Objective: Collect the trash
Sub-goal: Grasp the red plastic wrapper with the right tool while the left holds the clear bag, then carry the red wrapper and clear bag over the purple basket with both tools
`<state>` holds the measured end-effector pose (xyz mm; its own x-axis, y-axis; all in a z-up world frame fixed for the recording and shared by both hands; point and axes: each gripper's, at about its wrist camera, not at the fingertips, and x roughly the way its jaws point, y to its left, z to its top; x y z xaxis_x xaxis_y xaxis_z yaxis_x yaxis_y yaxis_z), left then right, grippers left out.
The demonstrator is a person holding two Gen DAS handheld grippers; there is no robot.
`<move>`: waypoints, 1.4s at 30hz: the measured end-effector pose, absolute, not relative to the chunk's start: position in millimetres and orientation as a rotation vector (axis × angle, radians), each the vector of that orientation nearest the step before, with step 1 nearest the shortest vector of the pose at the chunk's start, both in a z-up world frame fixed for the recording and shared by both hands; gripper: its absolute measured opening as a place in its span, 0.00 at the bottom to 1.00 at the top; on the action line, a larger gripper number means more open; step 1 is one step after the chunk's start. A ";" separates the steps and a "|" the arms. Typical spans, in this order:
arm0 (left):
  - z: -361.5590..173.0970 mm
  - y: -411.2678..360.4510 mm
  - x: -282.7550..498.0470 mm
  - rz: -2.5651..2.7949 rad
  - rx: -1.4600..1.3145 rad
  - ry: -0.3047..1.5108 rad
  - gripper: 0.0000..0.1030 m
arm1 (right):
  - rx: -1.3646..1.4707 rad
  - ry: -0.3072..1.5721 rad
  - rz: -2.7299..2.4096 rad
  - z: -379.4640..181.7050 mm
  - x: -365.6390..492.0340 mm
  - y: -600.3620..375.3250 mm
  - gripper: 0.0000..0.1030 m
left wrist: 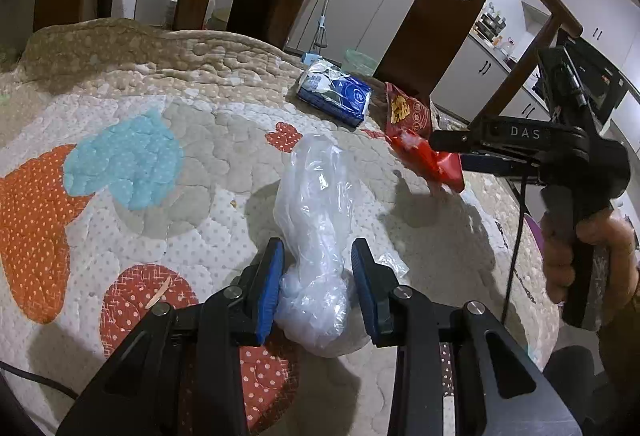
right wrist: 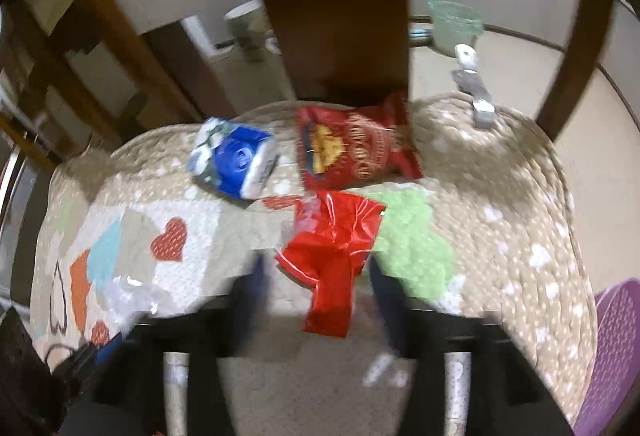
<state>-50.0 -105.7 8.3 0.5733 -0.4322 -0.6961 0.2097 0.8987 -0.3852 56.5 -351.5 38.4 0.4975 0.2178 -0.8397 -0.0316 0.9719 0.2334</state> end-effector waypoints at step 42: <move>29.4 -142.3 -39.8 -0.285 -0.177 1.013 0.15 | 0.184 0.815 0.153 54.6 -73.8 -438.7 0.17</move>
<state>-39.8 -142.3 29.4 0.4965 -0.3153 -0.8088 0.1526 0.9489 -0.2762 -73.8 -438.7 54.6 0.6762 0.2055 -0.7075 -0.0643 0.9731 0.2212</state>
